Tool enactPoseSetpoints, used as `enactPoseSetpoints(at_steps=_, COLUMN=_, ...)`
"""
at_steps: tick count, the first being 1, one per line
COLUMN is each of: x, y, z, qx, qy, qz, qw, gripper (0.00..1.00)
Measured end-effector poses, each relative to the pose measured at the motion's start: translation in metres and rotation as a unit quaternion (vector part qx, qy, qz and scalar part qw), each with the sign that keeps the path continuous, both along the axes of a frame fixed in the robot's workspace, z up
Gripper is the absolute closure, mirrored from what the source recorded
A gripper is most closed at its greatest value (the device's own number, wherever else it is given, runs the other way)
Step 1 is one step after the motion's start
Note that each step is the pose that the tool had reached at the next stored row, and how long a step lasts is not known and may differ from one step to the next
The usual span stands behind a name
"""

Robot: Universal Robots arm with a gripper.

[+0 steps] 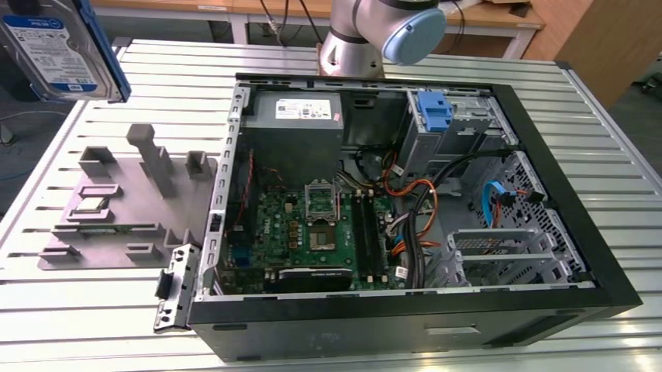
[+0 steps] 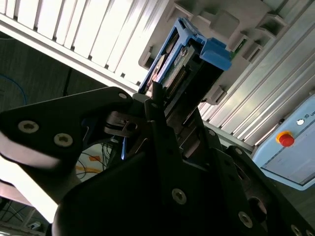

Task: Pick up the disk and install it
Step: 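Pick up the disk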

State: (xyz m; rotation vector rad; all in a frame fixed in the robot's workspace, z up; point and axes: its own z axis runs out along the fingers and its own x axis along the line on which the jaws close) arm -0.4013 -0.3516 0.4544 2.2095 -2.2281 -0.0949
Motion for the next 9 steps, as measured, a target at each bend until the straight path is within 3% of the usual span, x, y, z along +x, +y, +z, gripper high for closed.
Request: enactPoseSetpoints(at_steps=9, x=0.0000, y=0.0000, z=0.0010, qx=0.0011, qy=0.0000, qz=0.000, qw=1.0000, gripper=0.65)
